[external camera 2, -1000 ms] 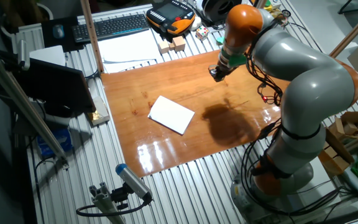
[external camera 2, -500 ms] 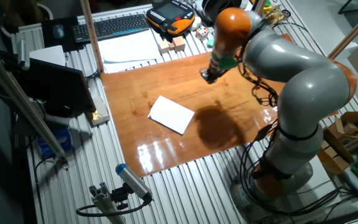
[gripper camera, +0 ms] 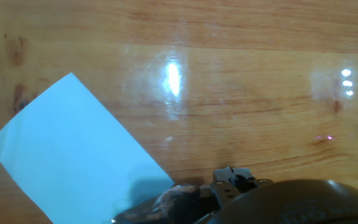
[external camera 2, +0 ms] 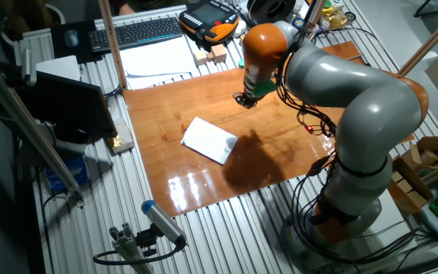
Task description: Unfold a piece of paper
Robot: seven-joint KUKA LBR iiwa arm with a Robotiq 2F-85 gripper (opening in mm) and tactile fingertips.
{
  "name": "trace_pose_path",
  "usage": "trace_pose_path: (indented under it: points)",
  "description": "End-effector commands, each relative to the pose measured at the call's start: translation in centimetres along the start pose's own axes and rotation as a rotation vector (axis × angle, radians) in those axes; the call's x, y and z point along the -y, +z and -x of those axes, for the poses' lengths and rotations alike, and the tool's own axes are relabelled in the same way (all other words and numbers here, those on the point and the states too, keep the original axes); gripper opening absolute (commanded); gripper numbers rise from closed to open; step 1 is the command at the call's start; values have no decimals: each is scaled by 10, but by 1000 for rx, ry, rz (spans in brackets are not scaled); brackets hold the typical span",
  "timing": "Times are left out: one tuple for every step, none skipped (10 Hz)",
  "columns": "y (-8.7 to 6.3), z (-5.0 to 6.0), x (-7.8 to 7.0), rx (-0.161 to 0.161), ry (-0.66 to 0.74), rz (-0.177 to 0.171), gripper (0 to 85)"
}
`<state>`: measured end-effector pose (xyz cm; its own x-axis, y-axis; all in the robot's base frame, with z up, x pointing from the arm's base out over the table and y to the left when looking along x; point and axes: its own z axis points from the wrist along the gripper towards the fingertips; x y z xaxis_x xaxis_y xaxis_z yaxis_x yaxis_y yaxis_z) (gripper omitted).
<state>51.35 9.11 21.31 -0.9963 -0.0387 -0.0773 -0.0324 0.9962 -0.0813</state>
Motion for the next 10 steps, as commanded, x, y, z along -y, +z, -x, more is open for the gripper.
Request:
trace_pose_path:
  points:
    - [1,0,-2,2,4,-1,20]
    - [5,-1,-5,0,7,-2,20]
    - [12,-4,-13,12,17,0,20]
    - [17,-6,-24,28,26,-3,20]
    - [18,-6,-32,29,26,-13,20]
    - [21,-7,-34,29,16,3,20]
    - [24,-9,-36,25,15,32,20]
    - [27,-11,-40,25,7,47,20]
    - [30,-12,-41,20,2,57,20]
    - [32,-12,-42,10,-6,62,20]
